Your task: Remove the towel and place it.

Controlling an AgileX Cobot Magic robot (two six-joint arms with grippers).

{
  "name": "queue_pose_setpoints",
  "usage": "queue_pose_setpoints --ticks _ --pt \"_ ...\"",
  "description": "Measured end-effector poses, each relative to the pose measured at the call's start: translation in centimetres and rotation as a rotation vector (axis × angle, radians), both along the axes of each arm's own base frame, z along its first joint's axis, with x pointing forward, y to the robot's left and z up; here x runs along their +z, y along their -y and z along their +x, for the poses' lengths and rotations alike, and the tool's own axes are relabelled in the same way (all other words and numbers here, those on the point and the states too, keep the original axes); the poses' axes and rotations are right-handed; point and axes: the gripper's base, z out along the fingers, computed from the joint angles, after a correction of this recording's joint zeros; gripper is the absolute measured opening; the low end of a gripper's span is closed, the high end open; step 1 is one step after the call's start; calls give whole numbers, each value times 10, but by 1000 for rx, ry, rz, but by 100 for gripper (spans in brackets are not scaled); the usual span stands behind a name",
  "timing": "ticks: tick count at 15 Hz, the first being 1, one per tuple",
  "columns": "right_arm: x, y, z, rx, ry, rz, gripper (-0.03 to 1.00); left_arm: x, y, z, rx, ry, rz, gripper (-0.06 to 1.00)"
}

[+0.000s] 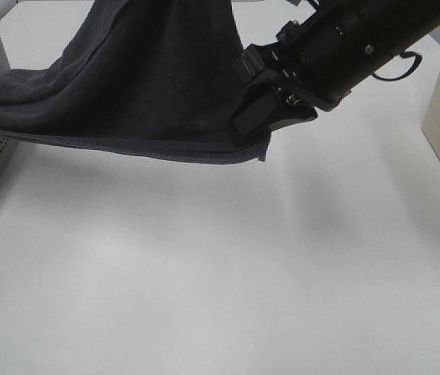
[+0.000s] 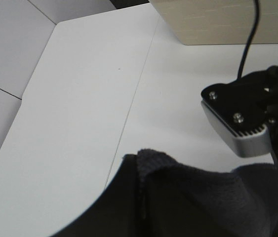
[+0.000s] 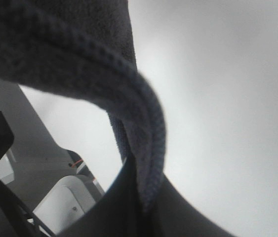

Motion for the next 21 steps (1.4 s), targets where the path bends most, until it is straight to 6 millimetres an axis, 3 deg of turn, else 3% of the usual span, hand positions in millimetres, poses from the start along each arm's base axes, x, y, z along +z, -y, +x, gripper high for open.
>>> queue_pose_setpoints --ticks 4,7,10,12,15,21 --pt "40 17 11 -88 107 -200 1 1 -5 5 35 69 60 0" --pt "99 36 22 -177 256 -379 1 8 -5 10 52 156 29 0" --pt "157 46 31 -271 449 -422 1 22 -4 19 75 299 -77 0" --pt "182 49 45 -334 628 -428 1 26 0 30 89 414 -134 0" --pt "208 54 59 -438 890 -412 1 23 10 57 114 591 -246 0" --pt "227 45 78 -498 1174 -298 1 19 -3 96 202 754 -529 0"
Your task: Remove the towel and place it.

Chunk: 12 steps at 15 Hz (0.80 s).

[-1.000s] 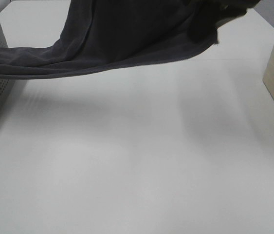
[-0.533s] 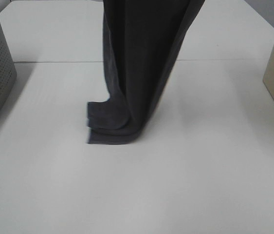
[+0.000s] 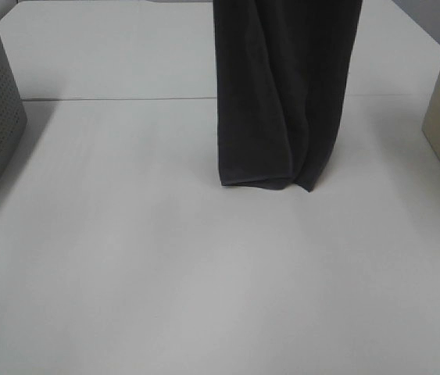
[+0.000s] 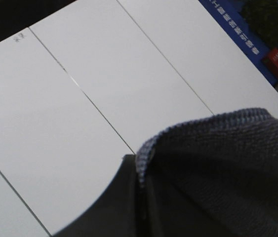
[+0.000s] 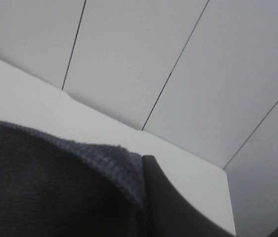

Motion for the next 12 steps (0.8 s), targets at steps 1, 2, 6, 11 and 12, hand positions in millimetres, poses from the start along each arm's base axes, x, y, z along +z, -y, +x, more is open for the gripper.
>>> queue_pose_setpoints --ticks 1,2,6,11,12 --pt "-1 -3 4 7 21 12 1 -2 -2 4 6 7 -10 0" --pt "-4 -8 13 27 61 27 1 -7 -3 11 13 25 -29 0" --pt "-19 -26 41 87 171 26 1 -31 -20 46 12 133 -220 0" --pt "-4 -36 64 138 352 99 1 -37 -47 60 -51 230 -442 0" --pt "-4 -38 66 148 368 102 1 -36 -53 62 -58 247 -466 0"
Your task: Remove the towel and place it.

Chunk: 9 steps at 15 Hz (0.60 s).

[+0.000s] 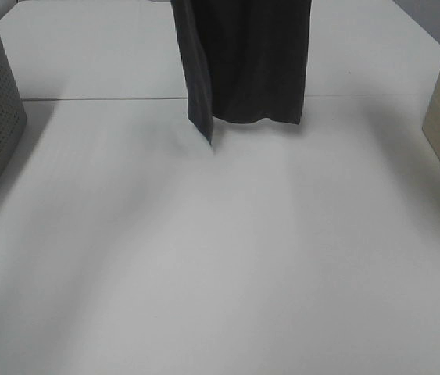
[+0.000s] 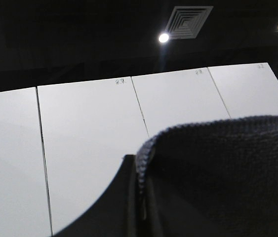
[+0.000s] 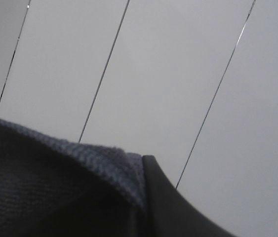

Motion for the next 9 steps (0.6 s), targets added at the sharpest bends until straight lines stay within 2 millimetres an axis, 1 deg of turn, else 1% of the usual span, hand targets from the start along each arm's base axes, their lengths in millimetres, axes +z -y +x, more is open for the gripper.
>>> queue_pose_setpoints --ticks 2,4,6,9 --pt "1 -1 1 7 19 -4 1 4 -13 9 15 -21 8 0" --pt "-3 -2 4 5 14 -11 1 0 -18 20 29 -48 44 0" --pt "-7 -4 7 4 4 -15 1 -7 -13 26 34 -60 113 0" --pt "-11 -4 9 -6 -13 -24 1 -8 -11 28 40 -82 148 0"
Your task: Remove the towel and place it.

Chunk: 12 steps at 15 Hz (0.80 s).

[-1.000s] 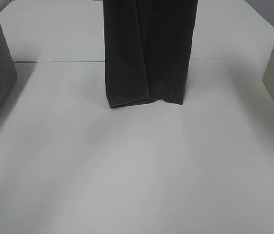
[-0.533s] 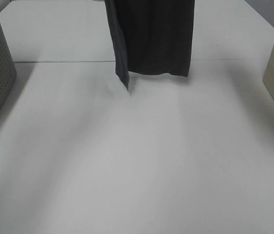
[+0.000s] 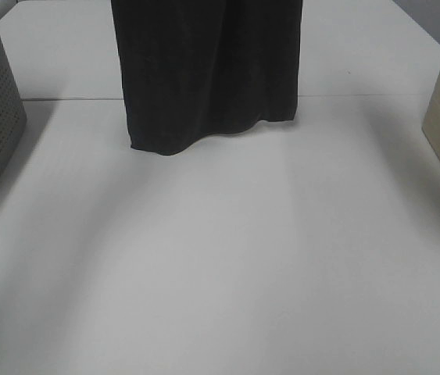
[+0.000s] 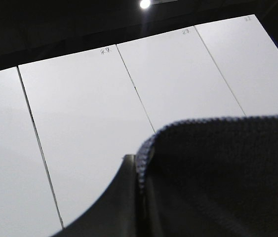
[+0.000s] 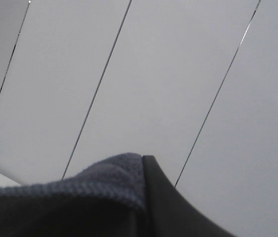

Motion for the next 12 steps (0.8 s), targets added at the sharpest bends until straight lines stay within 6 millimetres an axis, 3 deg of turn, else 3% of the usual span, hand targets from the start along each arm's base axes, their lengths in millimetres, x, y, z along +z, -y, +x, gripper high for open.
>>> queue_pose_setpoints --ticks 3,5,12 --pt "-12 -4 9 0 -21 -14 1 -5 2 4 18 0 25 0" --pt "-23 -8 18 24 -1 -20 1 -11 3 20 32 11 29 0" --pt "-32 12 43 88 147 38 1 -18 3 57 66 109 -12 0"
